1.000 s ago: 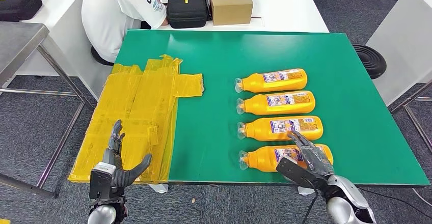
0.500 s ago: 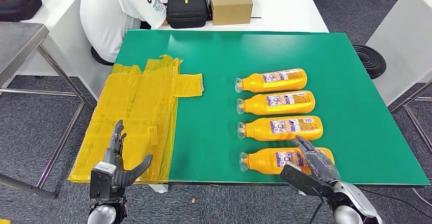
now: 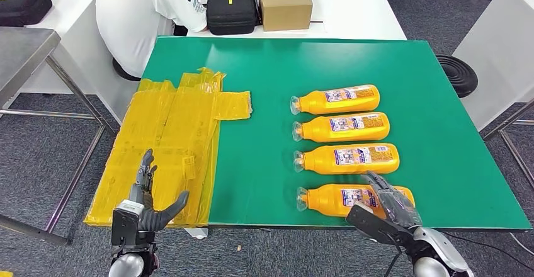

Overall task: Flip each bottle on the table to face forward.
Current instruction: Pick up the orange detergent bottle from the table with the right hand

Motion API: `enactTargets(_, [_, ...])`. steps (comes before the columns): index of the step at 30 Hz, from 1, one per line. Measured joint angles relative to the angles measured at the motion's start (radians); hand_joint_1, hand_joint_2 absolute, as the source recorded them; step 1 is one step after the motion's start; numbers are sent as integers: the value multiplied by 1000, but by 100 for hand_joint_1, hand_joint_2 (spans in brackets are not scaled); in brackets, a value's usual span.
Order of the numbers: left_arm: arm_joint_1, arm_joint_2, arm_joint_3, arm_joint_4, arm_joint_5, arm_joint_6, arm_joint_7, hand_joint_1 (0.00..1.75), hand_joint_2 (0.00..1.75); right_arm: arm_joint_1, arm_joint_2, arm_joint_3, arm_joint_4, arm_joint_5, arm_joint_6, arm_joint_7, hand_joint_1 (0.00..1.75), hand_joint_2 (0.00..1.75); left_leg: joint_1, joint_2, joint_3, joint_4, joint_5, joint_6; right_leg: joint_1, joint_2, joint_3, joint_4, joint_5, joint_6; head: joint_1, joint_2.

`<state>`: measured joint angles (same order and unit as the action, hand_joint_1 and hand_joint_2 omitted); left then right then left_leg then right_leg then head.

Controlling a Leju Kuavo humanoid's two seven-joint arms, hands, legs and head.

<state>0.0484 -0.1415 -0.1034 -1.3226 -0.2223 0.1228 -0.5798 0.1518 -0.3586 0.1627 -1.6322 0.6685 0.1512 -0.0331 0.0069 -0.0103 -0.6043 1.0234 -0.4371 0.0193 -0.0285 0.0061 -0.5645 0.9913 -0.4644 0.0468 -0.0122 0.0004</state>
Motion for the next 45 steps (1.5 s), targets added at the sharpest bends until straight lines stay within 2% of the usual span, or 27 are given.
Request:
enactTargets(7, [-1,2,-3,13,9,2,0,0,175,-8,-7,-15,19,-30,13,0,0,175,-1,0,0,0,0,0,-1,0,0,0,0,0,0,0])
enactTargets(19, [-5,7,-5,30,23,6,0,0,175,-78,-30,-41,114,-64,35,-17,4,175,-2,0,0,0,1,1,-2,0,0,0,1,1,0,0])
enactTargets(21, [-5,7,-5,31,24,6,0,0,175,-85,-32,-43,125,-64,40,-19,16,175,-2,0,0,0,1,1,-2,0,0,0,1,1,0,0])
enactTargets(22, [-5,7,-5,31,24,6,0,0,175,-90,-33,-44,132,-65,44,-20,37,175,-2,0,0,0,1,1,-2,0,0,0,1,1,0,0])
enactTargets(25, [-6,8,-5,32,27,10,-1,0,175,-106,-37,-45,152,-69,55,-21,127,175,-2,0,0,0,1,1,-2,0,0,0,1,1,0,0])
enactTargets(26, [-7,8,-5,32,29,12,-2,0,175,-111,-39,-45,158,-70,58,-22,144,175,-2,0,0,0,1,1,-2,0,0,0,1,1,0,0])
enactTargets(29, [-10,8,-5,36,30,16,-3,0,175,-123,-41,-44,173,-72,64,-25,162,175,-2,0,1,0,1,1,-2,0,0,0,1,1,0,0])
enactTargets(32, [-12,9,-5,39,32,16,-3,0,175,-133,-42,-42,185,-74,70,-30,168,175,-2,0,1,0,1,2,-2,0,1,0,1,1,0,0])
enactTargets(45, [-16,9,-13,39,32,16,-3,0,175,-139,-36,-36,196,-62,74,-32,161,175,-2,0,2,0,1,2,-2,0,1,0,1,2,0,0])
